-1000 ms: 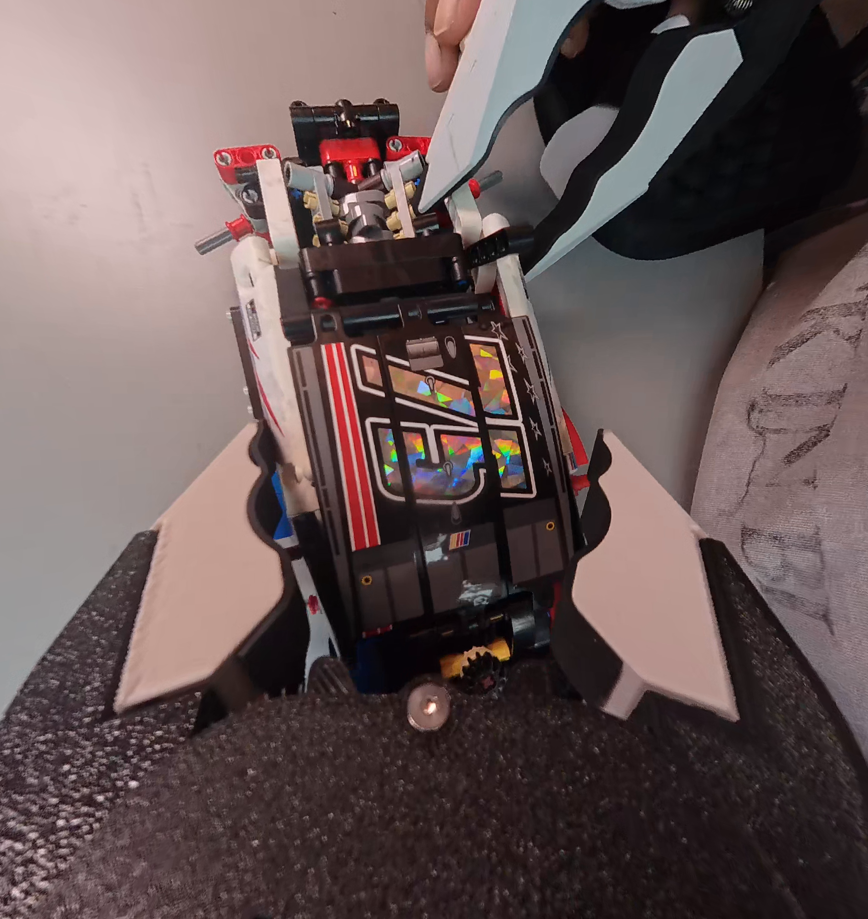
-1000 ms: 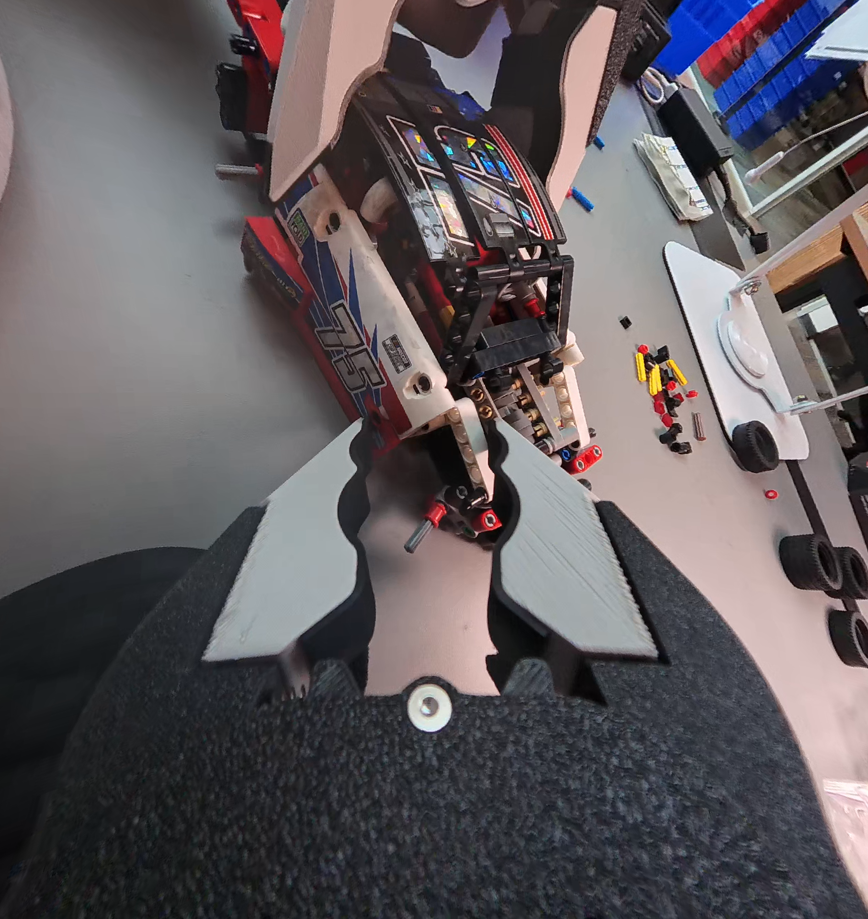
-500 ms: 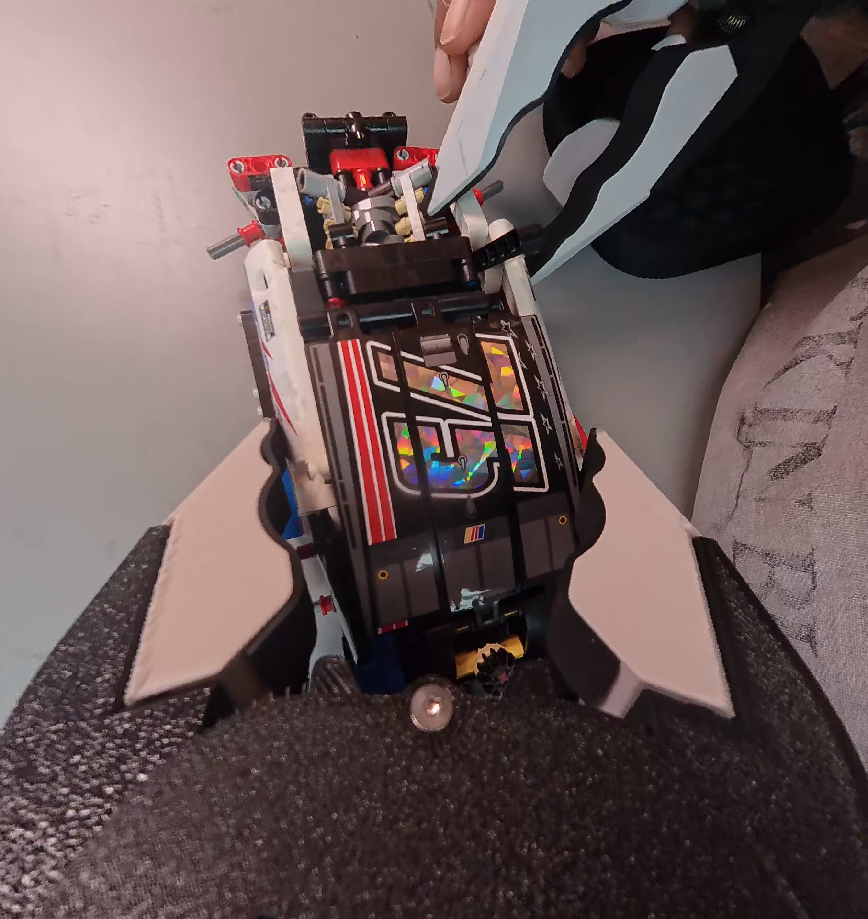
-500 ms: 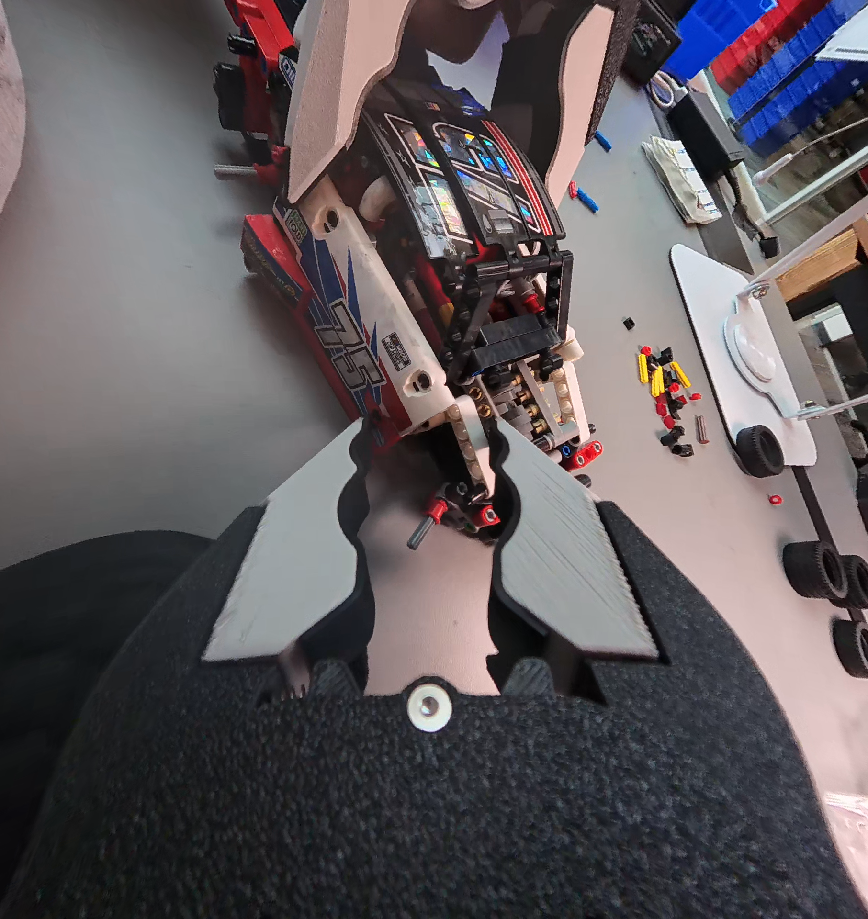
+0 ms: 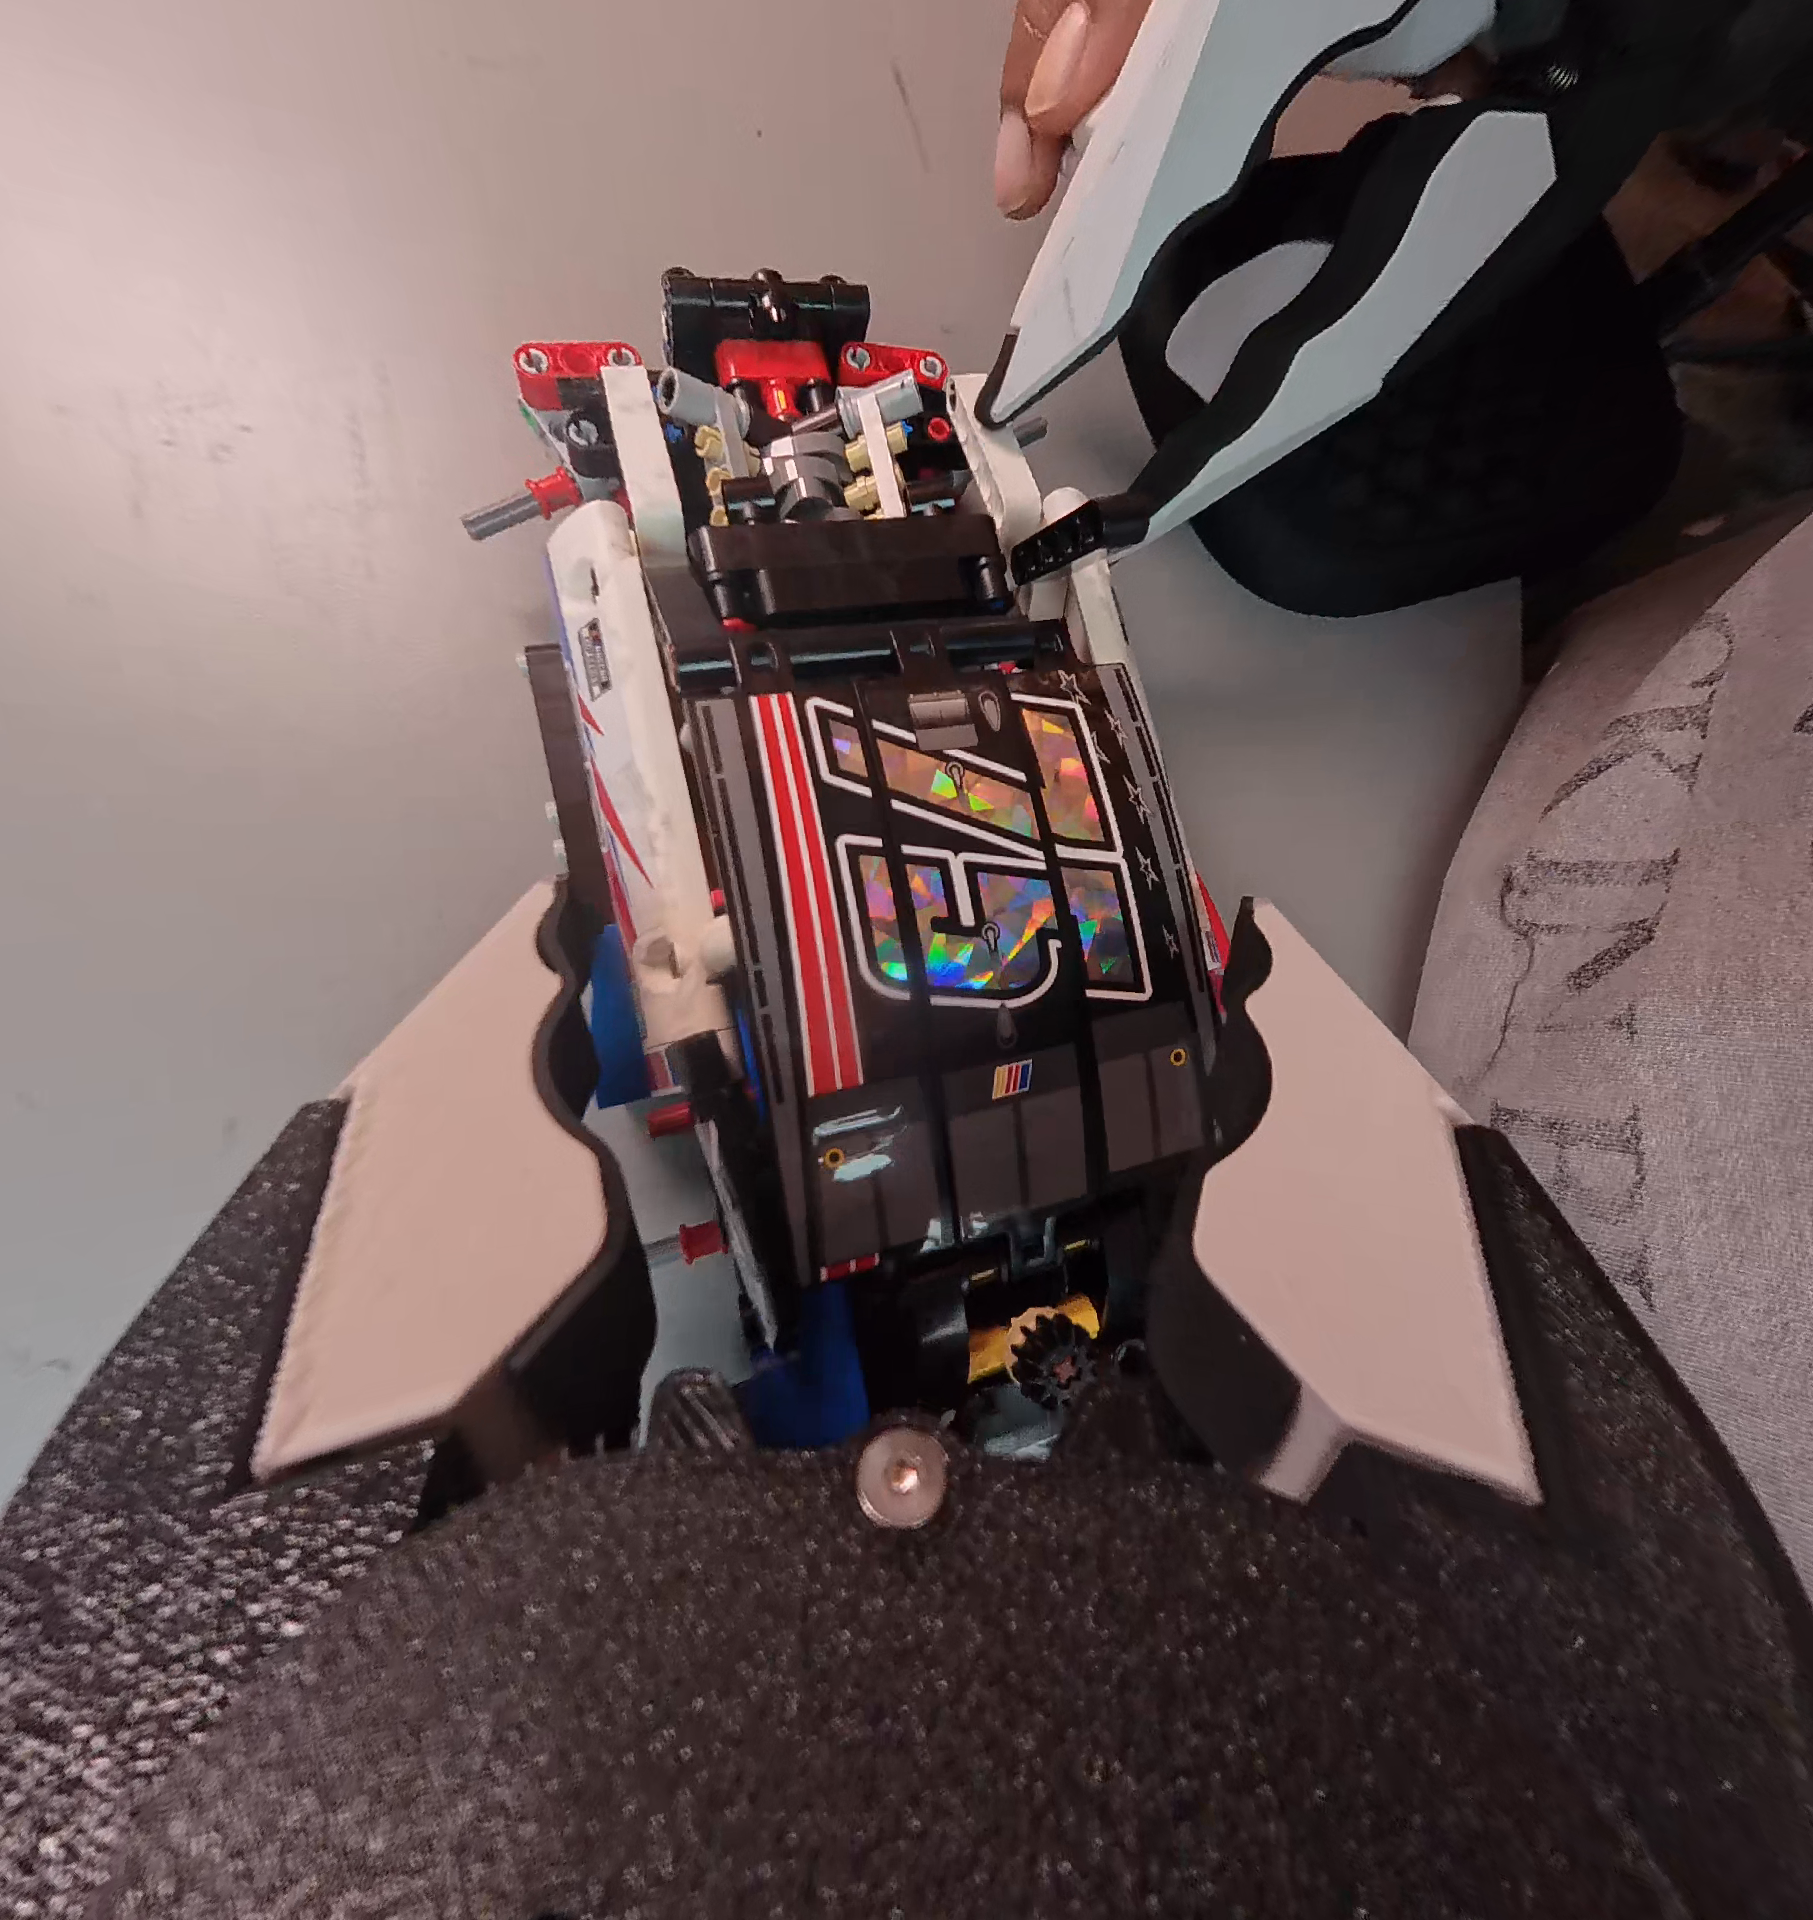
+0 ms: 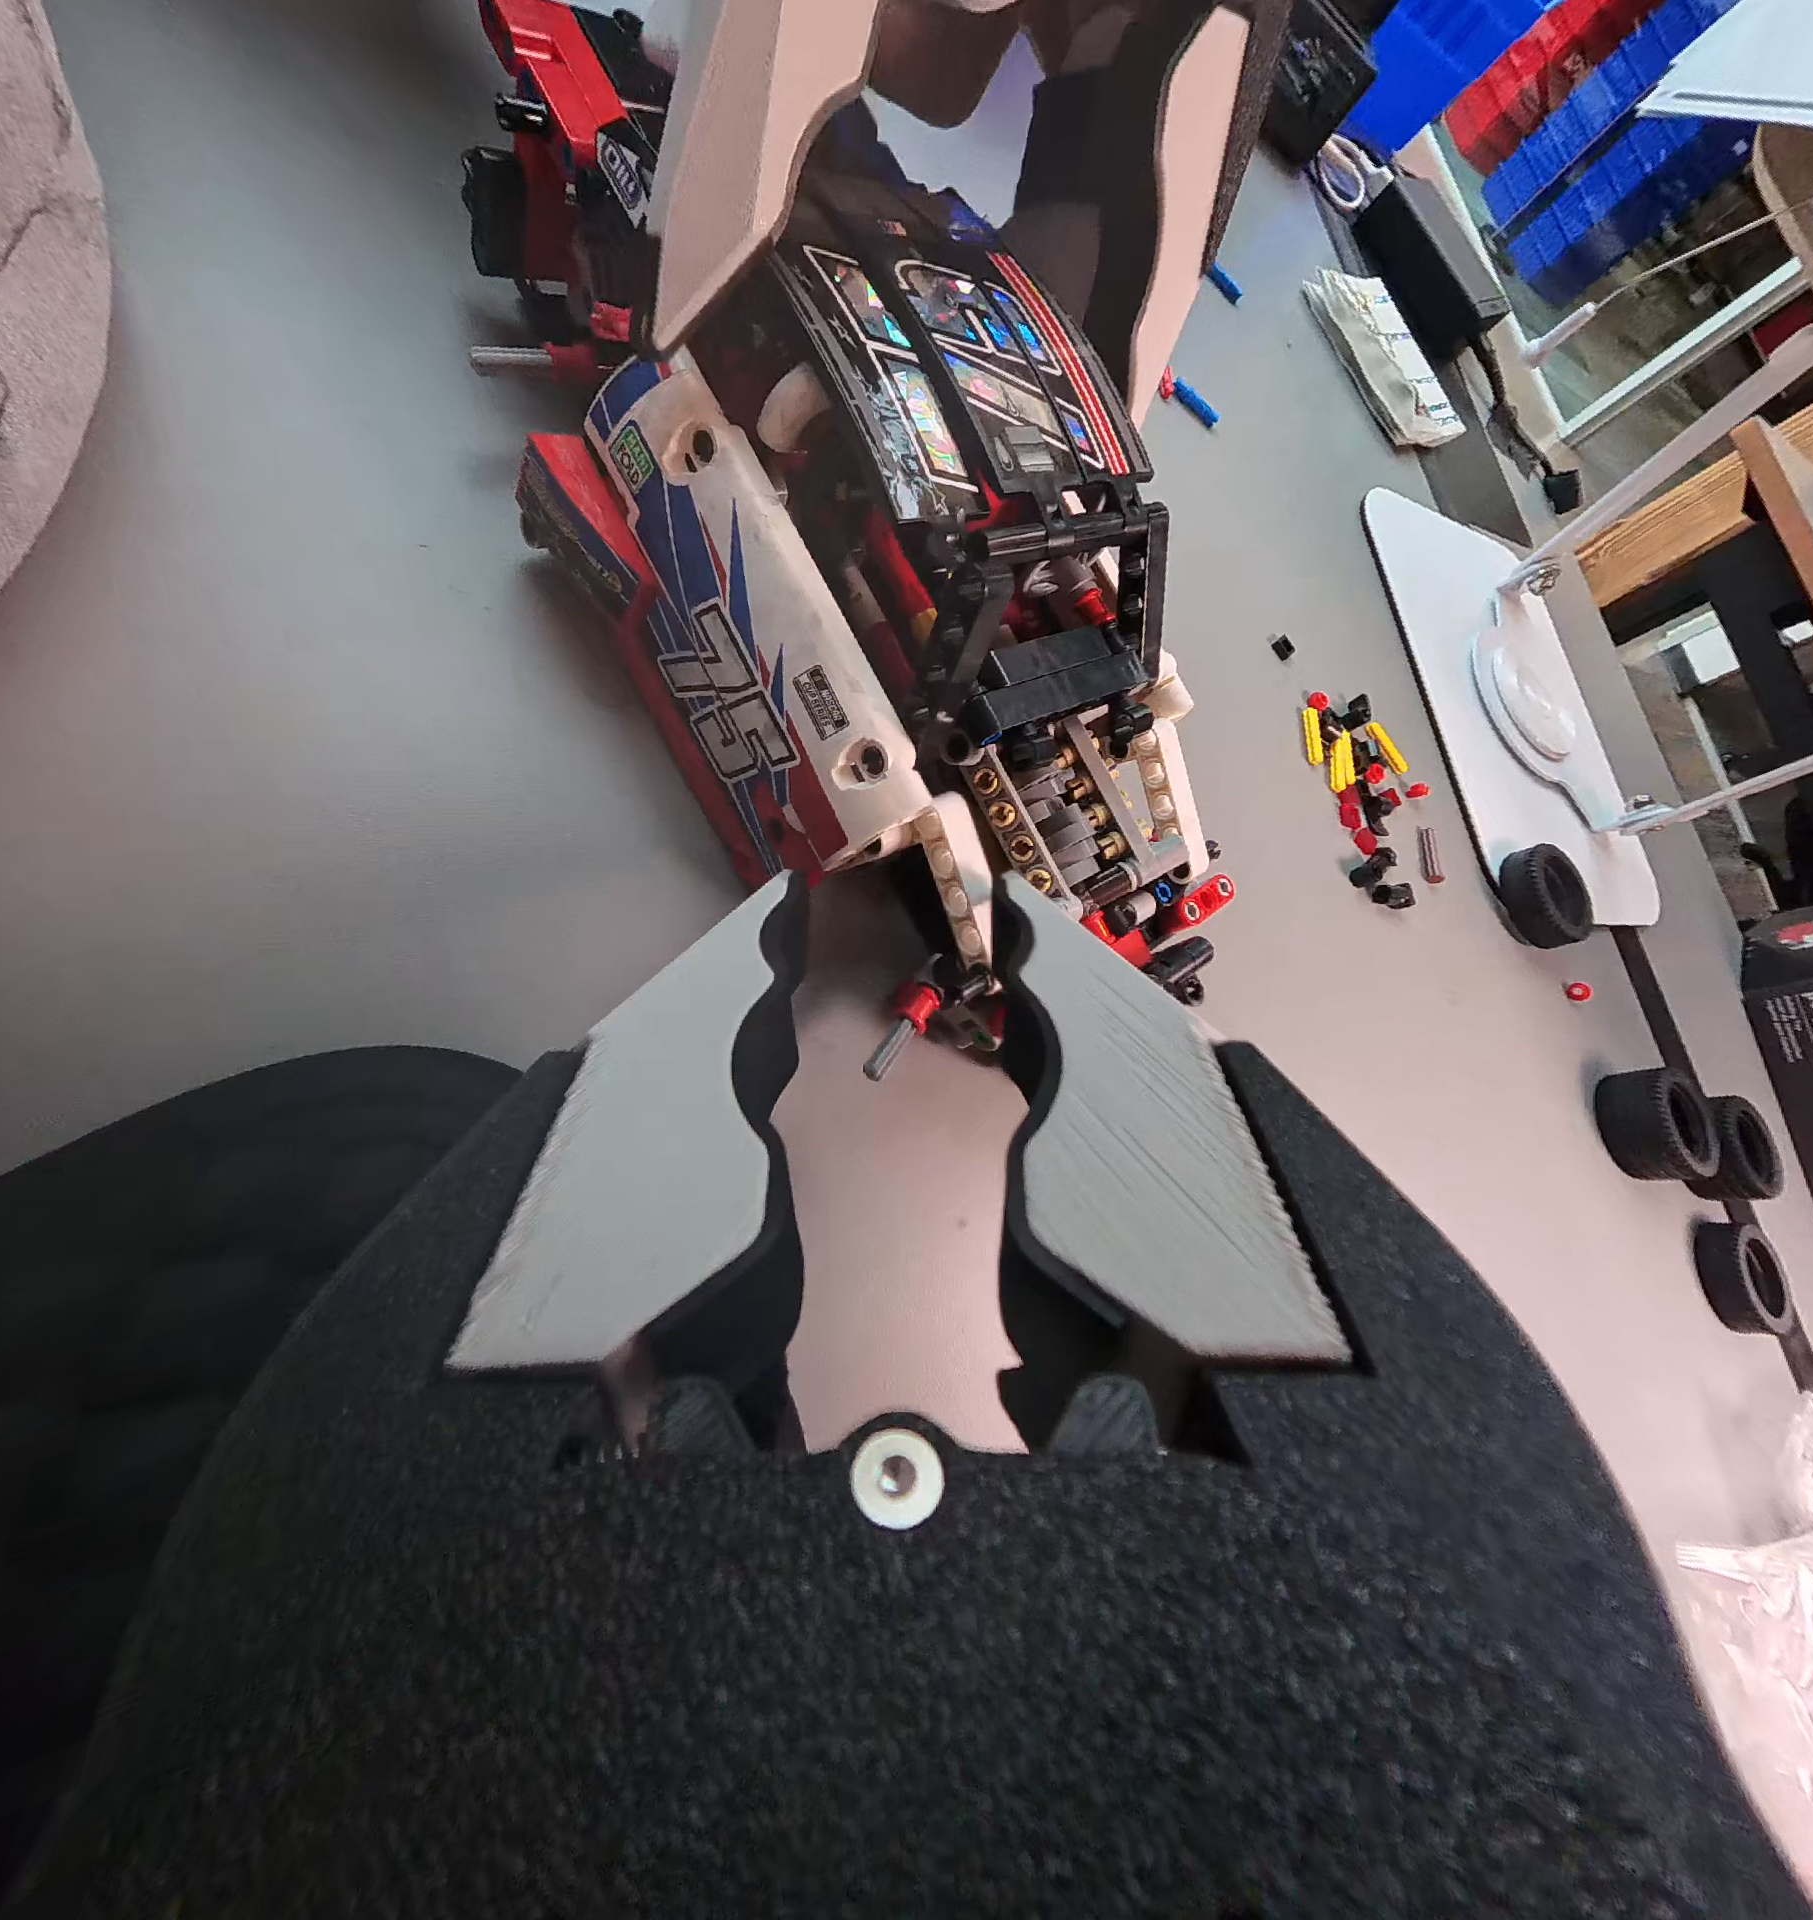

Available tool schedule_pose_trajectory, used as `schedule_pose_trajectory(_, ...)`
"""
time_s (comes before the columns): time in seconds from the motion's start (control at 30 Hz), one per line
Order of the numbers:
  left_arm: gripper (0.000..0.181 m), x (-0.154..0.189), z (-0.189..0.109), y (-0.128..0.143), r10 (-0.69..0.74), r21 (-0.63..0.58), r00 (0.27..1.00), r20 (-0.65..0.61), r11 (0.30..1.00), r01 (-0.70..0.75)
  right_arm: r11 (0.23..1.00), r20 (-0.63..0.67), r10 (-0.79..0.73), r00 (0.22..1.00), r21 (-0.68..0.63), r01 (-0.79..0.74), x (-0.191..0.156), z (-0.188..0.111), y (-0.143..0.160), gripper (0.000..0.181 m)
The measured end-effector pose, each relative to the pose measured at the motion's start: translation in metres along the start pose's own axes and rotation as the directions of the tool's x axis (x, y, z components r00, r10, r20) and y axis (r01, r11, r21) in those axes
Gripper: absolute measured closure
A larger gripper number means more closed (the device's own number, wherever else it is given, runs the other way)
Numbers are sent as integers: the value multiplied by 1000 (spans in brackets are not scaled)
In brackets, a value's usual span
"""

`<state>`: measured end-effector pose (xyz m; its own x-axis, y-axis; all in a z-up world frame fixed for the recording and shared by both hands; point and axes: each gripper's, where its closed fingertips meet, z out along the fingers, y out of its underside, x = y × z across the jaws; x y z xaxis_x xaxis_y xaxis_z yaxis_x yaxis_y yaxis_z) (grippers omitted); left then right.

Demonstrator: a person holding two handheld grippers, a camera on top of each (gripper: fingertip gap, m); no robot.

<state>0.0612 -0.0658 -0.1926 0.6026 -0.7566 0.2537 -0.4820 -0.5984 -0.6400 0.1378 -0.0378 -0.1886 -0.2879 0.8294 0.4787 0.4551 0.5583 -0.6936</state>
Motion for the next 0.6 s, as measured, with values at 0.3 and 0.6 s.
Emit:
schedule_pose_trajectory(0.3,62,7,-2,2,4,4,998,-68,1000,-4,992,135,122,983,16,-125,-19,-11,-19,173)
schedule_pose_trajectory(0.6,58,5,4,6,15,-49,996,-85,999,-19,997,132,62,989,-63,-54,-30,15,-10,181)
